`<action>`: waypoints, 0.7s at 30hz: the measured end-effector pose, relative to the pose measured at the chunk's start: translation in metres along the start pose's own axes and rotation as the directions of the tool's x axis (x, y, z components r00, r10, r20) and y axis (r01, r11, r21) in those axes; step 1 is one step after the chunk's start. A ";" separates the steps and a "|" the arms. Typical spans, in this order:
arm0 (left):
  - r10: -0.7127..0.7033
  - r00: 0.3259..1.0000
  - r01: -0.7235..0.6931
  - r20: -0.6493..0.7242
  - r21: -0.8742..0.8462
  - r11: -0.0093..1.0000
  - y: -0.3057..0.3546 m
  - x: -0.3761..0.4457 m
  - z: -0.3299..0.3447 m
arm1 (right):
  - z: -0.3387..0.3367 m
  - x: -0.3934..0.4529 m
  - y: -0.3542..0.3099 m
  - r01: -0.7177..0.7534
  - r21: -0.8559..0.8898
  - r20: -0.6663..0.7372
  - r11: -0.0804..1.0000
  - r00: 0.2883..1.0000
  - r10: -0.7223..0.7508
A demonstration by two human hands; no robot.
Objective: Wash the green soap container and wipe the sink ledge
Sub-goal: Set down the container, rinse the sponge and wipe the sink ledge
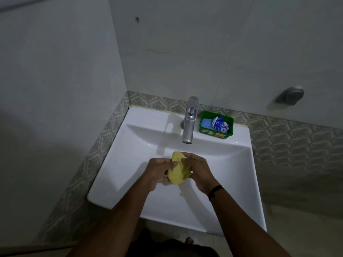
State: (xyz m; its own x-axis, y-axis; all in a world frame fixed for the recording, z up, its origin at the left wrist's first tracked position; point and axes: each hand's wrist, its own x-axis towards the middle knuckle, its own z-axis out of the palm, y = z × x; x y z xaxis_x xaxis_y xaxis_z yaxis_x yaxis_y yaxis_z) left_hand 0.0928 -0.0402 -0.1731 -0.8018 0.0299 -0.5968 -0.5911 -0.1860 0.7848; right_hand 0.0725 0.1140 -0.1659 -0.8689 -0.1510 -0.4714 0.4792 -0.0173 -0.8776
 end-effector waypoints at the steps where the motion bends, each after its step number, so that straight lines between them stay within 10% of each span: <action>1: 0.008 1.000 -0.008 -0.015 -0.002 1.000 0.002 0.000 -0.002 | -0.002 -0.001 -0.001 0.013 0.010 -0.033 1.000 0.999 -0.013; 9: -0.034 0.972 0.063 0.231 -0.117 0.991 0.017 -0.008 -0.011 | -0.007 -0.004 -0.007 0.032 0.009 0.163 0.999 0.986 -0.033; 17: -0.076 0.978 0.114 0.196 -0.191 0.975 0.035 -0.012 -0.013 | 0.002 -0.004 -0.033 0.238 -0.175 -0.060 0.955 0.966 -0.252; 21: 0.297 0.909 -0.286 -0.291 0.080 0.955 0.056 -0.002 -0.015 | 0.012 -0.016 -0.065 0.490 -0.294 -0.565 0.821 0.604 -0.563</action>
State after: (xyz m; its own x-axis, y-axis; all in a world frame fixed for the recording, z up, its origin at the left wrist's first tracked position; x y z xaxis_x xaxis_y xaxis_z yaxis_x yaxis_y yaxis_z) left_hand 0.0627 -0.0651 -0.1304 -0.8793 -0.3139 -0.3582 -0.3420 -0.1073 0.9335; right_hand 0.0570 0.1053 -0.1006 -0.8644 0.4768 0.1597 -0.0687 0.2027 -0.9768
